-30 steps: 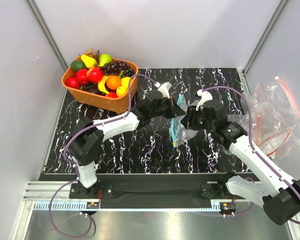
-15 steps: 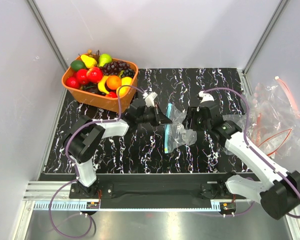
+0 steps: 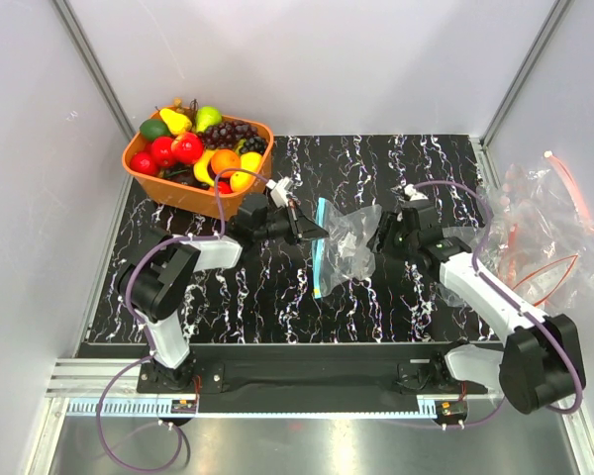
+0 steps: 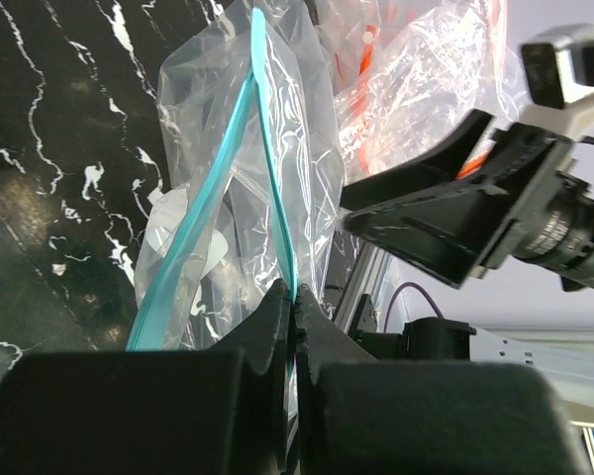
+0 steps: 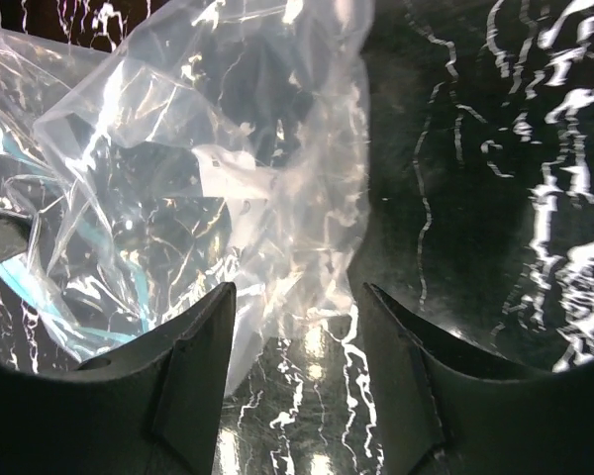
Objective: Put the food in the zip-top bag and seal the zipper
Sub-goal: Adjust the zipper food storage bag at the center of the board.
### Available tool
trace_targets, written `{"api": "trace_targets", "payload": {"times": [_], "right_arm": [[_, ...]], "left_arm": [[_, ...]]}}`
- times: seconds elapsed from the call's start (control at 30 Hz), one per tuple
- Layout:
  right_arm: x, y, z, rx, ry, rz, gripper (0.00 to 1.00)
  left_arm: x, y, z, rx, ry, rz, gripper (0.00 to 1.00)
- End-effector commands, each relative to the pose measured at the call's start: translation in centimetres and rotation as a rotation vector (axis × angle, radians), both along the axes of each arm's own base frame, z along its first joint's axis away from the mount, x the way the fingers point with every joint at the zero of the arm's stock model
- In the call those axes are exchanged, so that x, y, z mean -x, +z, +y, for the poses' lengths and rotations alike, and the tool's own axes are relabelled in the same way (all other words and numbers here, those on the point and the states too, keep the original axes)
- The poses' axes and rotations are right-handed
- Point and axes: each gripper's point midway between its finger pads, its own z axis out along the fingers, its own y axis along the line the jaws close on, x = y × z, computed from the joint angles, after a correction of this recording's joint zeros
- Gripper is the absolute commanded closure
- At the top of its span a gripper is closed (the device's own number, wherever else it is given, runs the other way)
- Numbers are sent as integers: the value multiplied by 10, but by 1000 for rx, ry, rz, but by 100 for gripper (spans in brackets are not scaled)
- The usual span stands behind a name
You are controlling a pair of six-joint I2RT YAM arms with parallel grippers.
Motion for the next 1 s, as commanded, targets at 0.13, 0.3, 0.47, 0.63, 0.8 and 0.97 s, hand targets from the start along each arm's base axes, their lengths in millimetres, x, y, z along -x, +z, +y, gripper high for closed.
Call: {"api": "trace_targets", "payload": {"times": [0.13,0.3,0.47,0.63,0.8,0.97], "right_arm": [[-26,-5,15,-99,-5,-34,40],[-41,-10,19,-158,-5,-50,43],[-52,-21,22,-187,-13,-45,63],[-57,-19,26,-207,5,-55,91],[-57,-26,12,-160,-52,-34,100],[-54,-32,-1,-127,-90,-17,100]], "left_arm": [[3,30,-3,71,-46,-84,100],[0,29,0,67,-32,-86,100],[0,28,-1,67,-37,-87,100],[-1,26,0,67,-41,-82,100],[-3,28,7,70,-36,-81,88],[-3,31,11,71,-38,-86,72]]}}
